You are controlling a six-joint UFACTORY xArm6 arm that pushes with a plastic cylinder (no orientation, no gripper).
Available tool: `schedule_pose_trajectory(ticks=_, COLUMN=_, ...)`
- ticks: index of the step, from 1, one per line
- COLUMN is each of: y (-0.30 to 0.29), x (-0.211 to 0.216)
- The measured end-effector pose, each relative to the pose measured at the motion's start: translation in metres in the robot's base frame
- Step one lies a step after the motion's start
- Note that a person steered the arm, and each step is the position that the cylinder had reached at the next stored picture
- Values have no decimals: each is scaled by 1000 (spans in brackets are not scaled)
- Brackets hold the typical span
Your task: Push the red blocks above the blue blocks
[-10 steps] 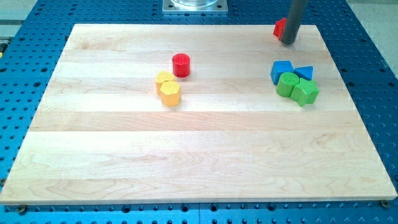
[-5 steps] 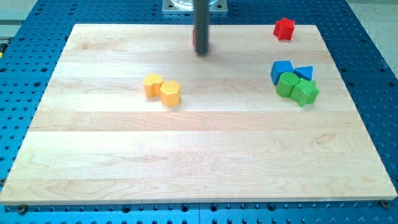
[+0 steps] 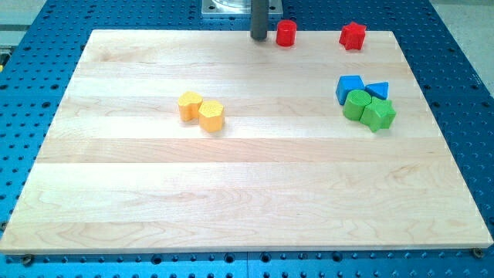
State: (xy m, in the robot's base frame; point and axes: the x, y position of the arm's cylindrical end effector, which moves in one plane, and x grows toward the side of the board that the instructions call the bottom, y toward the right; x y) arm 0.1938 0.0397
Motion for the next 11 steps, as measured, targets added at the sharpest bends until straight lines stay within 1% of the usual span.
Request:
schedule_pose_trajectory(ticks=1, y=63, x=9)
schedule_pose_trajectory(ticks=2, y=147, x=13)
schedule_pose_trajectory(ticks=3, y=142, x=-1)
schedule_pose_trajectory(ticks=4, y=146, x=-2)
schedule_pose_trajectory(ticks=5, y=200, x=-2)
schedule_pose_trajectory(ticks=6, y=231, x=-2)
schedule_pose_trajectory(ticks=7, y=296, x=4)
schedule_pose_trajectory(ticks=8, y=263, x=8)
schedule_pose_trajectory(ticks=10, y=204, x=36)
schedule_pose_trajectory(ticks=11, y=205, x=36)
